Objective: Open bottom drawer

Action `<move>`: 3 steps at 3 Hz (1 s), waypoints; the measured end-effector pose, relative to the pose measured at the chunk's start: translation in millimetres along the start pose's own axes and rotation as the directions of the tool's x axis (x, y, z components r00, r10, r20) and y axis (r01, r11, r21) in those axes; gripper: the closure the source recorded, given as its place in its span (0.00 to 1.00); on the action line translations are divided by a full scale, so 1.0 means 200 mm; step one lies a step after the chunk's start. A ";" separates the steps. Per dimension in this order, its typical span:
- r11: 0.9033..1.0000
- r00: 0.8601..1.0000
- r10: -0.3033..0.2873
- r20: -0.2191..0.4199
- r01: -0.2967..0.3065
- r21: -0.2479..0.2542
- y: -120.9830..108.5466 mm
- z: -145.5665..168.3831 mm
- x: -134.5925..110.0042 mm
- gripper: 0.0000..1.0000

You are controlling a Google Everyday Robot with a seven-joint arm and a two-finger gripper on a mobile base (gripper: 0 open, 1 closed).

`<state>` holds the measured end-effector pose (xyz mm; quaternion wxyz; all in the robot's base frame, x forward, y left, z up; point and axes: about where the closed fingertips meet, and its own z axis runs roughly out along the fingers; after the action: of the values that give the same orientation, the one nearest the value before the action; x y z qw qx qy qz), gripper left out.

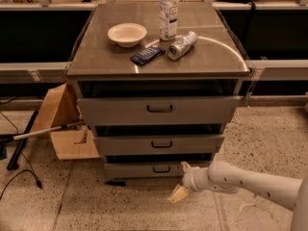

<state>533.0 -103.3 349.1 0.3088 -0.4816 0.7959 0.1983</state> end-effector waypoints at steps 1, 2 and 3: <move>1.000 1.000 0.004 0.006 -0.004 0.019 -0.01 0.07 0.05 0.00; 0.999 1.000 0.010 0.016 -0.011 0.038 -0.05 0.16 0.11 0.00; 0.999 1.000 0.012 0.022 -0.013 0.050 -0.10 0.27 0.15 0.00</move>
Offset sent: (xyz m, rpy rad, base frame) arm 0.0226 -0.0015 -0.0667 0.0072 -0.0462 -0.0643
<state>555.9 -98.9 289.5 0.3283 -0.4665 0.8001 0.1855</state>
